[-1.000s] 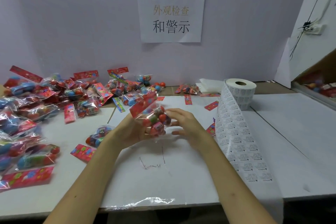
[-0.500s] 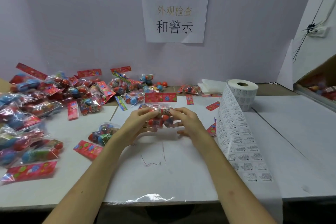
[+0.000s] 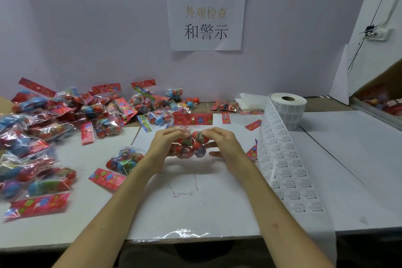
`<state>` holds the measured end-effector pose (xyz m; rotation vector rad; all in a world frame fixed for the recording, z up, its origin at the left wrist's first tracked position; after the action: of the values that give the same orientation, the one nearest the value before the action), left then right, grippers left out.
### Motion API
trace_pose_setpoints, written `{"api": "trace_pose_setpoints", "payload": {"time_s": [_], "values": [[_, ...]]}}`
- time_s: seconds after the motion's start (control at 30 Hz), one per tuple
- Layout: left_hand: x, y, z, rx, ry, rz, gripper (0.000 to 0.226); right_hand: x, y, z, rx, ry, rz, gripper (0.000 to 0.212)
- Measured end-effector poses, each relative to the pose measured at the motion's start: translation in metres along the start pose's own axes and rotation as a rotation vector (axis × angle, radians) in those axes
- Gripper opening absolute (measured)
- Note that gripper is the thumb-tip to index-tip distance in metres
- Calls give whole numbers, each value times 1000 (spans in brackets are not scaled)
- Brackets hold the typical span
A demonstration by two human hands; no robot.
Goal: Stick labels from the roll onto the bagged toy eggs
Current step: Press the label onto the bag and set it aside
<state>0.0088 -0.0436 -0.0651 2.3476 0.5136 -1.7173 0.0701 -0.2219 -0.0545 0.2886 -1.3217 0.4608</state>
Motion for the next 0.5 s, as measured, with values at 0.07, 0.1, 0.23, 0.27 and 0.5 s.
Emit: {"api": "trace_pose_setpoints", "payload": {"time_s": [0.07, 0.1, 0.23, 0.27, 0.5], "values": [[-1, 0, -1, -6, -1, 10, 11, 0, 1, 0, -4, -13, 4, 21], [-2, 1, 0, -12, -3, 22, 12, 0, 1, 0, -17, -18, 12, 22], [-1, 3, 2, 1, -11, 14, 16, 0, 0, -2, -63, -55, 16, 9], [-1, 4, 3, 19, -19, 0, 19, 0, -1, -2, -75, -65, 14, 9], [0, 8, 5, 294, -39, 46, 49, -1, -6, -4, -151, -127, -27, 15]]}}
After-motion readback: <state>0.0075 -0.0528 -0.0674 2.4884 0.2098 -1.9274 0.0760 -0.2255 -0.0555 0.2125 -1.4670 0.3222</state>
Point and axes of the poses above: each hand's wrist, its own z-axis away from the middle knuckle, its own y-axis out of the palm, x = y × z, the point moved 1 cm from there along -z, towards the middle knuckle, and after that the axes turned 15 degrees about y, right-handed, at the moved point
